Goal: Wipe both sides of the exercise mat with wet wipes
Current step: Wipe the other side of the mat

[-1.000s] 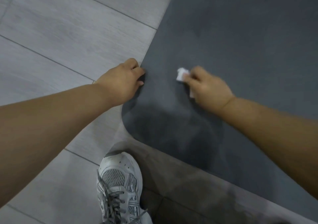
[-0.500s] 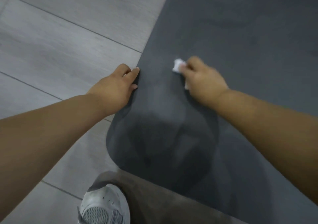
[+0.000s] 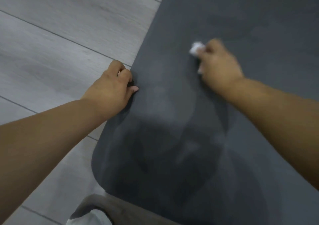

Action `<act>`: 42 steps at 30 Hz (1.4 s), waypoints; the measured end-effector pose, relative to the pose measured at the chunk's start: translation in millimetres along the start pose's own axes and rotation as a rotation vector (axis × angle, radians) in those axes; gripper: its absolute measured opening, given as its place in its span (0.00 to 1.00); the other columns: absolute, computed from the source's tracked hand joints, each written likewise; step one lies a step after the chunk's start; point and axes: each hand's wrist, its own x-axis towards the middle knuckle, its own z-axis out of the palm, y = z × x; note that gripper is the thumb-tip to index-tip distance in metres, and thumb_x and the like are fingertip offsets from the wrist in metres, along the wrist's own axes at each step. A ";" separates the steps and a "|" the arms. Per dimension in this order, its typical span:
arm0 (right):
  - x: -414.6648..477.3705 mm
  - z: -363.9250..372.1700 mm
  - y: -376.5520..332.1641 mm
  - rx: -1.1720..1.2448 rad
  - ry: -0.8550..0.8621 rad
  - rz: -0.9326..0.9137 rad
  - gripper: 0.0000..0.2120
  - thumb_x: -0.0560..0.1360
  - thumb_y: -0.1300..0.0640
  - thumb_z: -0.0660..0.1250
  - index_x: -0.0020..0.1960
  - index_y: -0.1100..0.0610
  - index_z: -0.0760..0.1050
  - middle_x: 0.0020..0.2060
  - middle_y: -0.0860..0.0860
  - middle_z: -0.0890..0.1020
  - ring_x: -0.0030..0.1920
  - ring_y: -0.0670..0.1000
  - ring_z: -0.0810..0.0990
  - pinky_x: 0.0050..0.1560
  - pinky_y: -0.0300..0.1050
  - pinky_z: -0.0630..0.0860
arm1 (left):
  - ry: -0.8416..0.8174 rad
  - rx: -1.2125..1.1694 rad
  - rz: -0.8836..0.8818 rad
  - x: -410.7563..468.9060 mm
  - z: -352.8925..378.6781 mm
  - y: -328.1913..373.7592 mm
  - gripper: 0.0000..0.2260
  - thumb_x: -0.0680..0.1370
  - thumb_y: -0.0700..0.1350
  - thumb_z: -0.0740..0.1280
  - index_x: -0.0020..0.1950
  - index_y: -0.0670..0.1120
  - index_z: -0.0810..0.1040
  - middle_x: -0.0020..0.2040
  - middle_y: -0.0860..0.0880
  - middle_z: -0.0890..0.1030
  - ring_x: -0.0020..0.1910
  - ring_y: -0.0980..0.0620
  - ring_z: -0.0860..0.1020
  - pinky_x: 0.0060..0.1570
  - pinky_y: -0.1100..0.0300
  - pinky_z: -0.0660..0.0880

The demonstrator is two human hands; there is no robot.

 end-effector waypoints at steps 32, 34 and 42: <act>-51.4 -36.8 105.4 -0.087 -0.032 0.411 0.16 0.78 0.61 0.58 0.66 0.58 0.69 0.56 0.60 0.71 0.48 0.62 0.75 0.48 0.52 0.72 | 0.032 0.248 0.242 20.1 33.5 36.7 0.25 0.77 0.48 0.50 0.67 0.35 0.71 0.67 0.33 0.69 0.63 0.32 0.71 0.58 0.39 0.72; -53.4 -33.3 112.1 -0.087 -0.028 0.599 0.22 0.77 0.63 0.60 0.70 0.58 0.65 0.59 0.60 0.68 0.48 0.63 0.74 0.52 0.53 0.73 | 0.054 0.222 0.224 18.6 35.6 38.5 0.24 0.77 0.47 0.53 0.67 0.35 0.70 0.68 0.33 0.69 0.64 0.32 0.70 0.60 0.40 0.70; -114.4 -7.5 -6.3 0.069 -0.143 -0.230 0.17 0.80 0.42 0.51 0.42 0.54 0.65 0.34 0.48 0.72 0.37 0.48 0.68 0.38 0.43 0.60 | 0.010 0.261 0.297 1.3 36.6 42.3 0.23 0.79 0.50 0.52 0.66 0.37 0.73 0.68 0.35 0.70 0.65 0.32 0.69 0.58 0.38 0.72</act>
